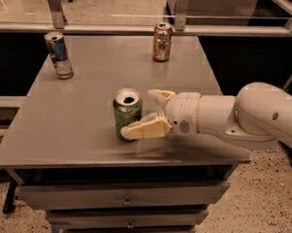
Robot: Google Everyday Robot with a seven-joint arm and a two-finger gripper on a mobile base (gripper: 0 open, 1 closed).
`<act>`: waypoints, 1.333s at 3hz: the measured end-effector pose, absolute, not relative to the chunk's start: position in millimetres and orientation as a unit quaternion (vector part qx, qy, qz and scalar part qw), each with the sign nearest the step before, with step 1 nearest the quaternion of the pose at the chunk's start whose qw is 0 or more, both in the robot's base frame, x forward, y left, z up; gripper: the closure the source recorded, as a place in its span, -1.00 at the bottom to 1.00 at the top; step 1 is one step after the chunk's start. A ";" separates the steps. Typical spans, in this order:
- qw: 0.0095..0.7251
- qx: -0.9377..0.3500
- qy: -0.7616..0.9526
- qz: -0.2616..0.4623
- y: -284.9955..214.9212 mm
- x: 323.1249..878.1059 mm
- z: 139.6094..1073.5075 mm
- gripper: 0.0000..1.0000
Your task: Move green can near orange can
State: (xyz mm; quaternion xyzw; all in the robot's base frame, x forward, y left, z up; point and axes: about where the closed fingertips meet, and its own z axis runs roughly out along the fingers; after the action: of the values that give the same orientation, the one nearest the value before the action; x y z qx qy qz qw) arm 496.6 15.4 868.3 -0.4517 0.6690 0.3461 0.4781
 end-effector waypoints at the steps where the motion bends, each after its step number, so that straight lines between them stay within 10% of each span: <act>1: 0.488 -0.437 0.660 0.367 21.7 496.5 867.6 -0.17; 4: 0.526 -0.413 0.657 0.348 -12.0 507.7 886.2 1.00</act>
Offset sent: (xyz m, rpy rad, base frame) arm -0.0004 0.0037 0.0066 0.1419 -0.0040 -0.0174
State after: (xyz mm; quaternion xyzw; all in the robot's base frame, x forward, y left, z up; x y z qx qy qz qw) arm 507.7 -12.0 886.2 -0.4132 0.6567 0.3484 0.5260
